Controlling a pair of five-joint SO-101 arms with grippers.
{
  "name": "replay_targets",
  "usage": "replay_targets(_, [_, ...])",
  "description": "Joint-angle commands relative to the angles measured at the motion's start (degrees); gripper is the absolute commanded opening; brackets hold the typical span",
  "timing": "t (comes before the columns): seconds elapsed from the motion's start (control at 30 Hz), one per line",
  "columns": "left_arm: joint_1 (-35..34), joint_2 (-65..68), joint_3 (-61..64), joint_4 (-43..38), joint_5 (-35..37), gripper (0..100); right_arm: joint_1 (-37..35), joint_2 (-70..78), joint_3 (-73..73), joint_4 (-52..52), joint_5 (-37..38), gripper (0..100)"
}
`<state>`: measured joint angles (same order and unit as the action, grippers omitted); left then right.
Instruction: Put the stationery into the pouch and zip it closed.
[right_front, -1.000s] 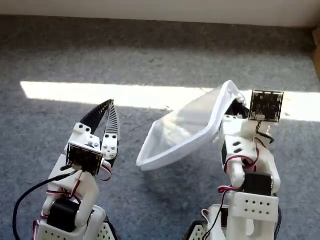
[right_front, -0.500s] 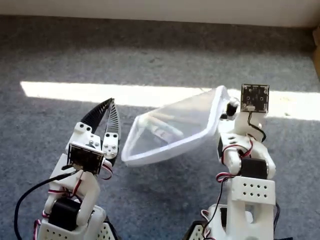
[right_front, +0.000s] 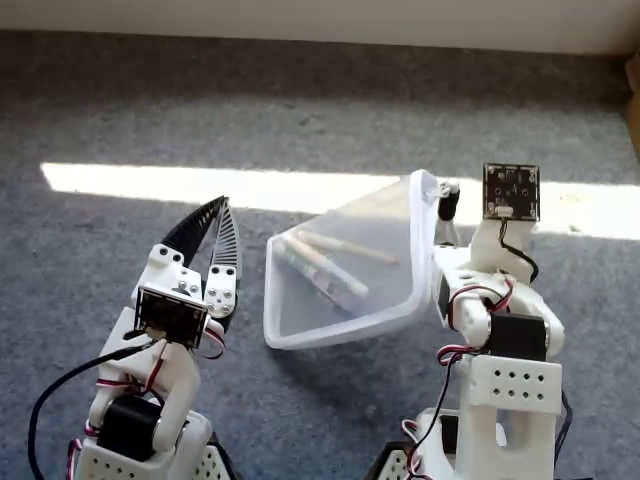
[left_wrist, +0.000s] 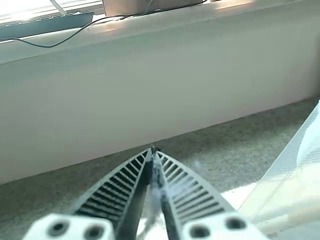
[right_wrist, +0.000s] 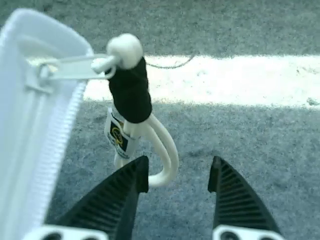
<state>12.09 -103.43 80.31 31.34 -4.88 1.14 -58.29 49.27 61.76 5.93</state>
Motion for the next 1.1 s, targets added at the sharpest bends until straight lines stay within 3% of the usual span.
replay_targets(0.0, [-0.5,-0.4,-0.6,-1.2,0.5,1,-0.7,0.2,-6.4,4.4,-0.2,18.5])
replay_targets(0.83, [-0.5,-0.4,0.7,-2.3,0.5,1,-0.6,0.1,-21.8,25.0,0.1,18.5])
replay_targets(1.07, [-0.5,-0.4,0.7,-2.3,0.5,1,-0.6,-12.1,-22.4,25.4,1.0,18.5])
